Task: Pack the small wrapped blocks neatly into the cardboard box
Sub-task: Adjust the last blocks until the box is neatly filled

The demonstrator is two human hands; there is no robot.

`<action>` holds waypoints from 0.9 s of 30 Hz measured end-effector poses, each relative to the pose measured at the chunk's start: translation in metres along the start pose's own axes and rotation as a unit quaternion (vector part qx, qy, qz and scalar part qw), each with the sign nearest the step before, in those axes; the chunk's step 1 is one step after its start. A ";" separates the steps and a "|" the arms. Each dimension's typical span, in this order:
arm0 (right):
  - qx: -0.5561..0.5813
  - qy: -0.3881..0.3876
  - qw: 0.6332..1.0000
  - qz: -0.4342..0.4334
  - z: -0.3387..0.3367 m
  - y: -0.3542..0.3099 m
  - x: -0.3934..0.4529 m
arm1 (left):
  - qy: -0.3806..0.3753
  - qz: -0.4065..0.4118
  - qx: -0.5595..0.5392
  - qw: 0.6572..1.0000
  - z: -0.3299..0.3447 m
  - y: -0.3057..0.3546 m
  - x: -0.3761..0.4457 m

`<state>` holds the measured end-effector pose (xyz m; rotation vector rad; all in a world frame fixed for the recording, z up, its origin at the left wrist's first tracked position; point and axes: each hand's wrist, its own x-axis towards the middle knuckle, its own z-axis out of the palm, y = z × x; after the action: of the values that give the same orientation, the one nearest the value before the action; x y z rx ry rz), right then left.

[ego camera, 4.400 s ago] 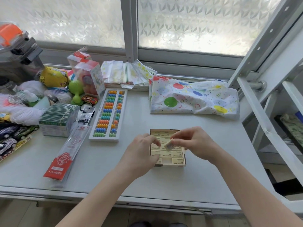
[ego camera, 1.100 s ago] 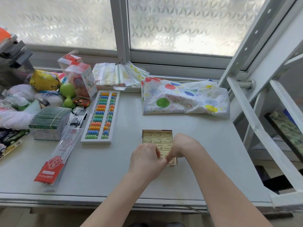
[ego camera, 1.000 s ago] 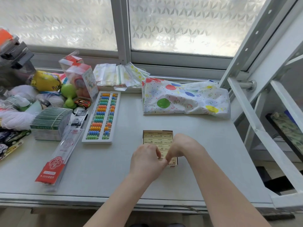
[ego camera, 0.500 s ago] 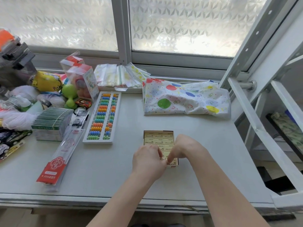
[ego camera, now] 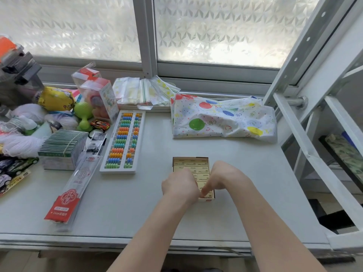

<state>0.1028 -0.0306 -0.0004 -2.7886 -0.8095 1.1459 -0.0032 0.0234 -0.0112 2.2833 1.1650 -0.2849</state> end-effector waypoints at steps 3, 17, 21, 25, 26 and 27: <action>0.020 -0.016 1.000 -0.011 -0.005 0.003 -0.002 | 0.007 0.026 -0.022 0.999 -0.004 -0.004 -0.003; 0.123 -0.052 0.989 -0.067 -0.004 0.017 -0.010 | 0.055 0.128 -0.064 0.988 -0.004 -0.030 -0.012; 0.154 -0.037 0.982 -0.104 0.006 0.024 -0.012 | 0.043 0.133 -0.050 0.989 -0.007 -0.023 -0.011; 0.194 -0.040 0.970 -0.137 0.005 0.032 -0.020 | 0.105 0.136 -0.124 0.977 -0.013 -0.039 -0.018; 0.233 -0.026 0.961 -0.149 0.003 0.038 -0.023 | 0.146 0.131 -0.155 0.968 -0.015 -0.047 -0.021; 0.274 -0.001 0.949 -0.159 0.003 0.046 -0.025 | 0.173 0.122 -0.175 0.962 -0.015 -0.056 -0.025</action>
<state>0.1067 -0.0822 0.0040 -2.1190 -0.7572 1.1040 -0.0633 0.0409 -0.0100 2.1739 0.9832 0.3990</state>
